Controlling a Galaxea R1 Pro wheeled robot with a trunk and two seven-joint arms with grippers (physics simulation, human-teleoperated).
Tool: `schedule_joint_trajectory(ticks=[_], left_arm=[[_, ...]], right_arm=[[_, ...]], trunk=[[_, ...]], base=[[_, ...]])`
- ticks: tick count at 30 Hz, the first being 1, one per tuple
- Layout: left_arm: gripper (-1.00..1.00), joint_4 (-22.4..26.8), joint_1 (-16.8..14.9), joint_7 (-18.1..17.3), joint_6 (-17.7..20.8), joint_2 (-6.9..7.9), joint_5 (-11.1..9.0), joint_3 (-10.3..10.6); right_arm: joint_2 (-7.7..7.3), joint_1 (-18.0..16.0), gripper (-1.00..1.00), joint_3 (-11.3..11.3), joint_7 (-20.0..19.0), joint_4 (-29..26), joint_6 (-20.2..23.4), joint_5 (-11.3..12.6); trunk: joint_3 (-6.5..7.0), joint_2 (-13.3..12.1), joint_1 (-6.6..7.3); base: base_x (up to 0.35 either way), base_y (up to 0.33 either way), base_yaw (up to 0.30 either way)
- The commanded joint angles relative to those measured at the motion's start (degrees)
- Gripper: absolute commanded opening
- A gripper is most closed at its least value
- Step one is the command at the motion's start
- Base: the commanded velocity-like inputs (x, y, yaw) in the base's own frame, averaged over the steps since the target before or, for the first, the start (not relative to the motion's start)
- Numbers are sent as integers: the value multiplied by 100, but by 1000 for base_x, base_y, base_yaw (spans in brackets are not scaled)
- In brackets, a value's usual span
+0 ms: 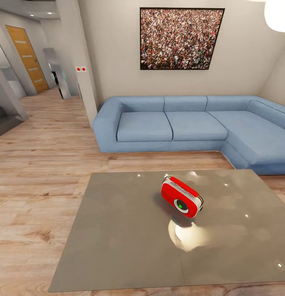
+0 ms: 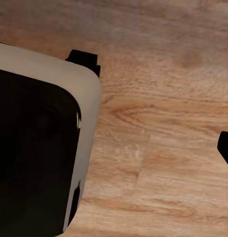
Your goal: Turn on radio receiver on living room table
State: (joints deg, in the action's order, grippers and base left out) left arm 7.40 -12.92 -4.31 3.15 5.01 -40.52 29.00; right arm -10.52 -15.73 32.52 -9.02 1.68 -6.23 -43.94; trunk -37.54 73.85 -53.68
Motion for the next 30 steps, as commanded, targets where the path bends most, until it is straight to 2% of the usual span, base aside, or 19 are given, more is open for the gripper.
schedule_joint_trajectory(ticks=[1,4,9,14,30], left_arm=[[-100,1,0,0,0,0,0,0],[-100,1,0,0,-1,0,0,0],[-100,3,0,0,0,0,0,0],[-100,1,0,0,0,0,0,0],[-100,1,0,0,-1,0,0,0]], right_arm=[[4,0,100,0,-1,0,3,-3],[67,0,100,0,-2,0,0,-7],[394,0,100,0,-3,-1,-1,-7],[599,0,100,0,-3,-1,-1,-9],[651,0,100,-8,-3,-1,-1,-1]], trunk=[[0,0,0],[0,0,0],[0,0,0],[0,0,0],[0,0,0]], base=[[0,0,0],[0,0,0],[0,0,0],[0,0,0],[0,0,0]])
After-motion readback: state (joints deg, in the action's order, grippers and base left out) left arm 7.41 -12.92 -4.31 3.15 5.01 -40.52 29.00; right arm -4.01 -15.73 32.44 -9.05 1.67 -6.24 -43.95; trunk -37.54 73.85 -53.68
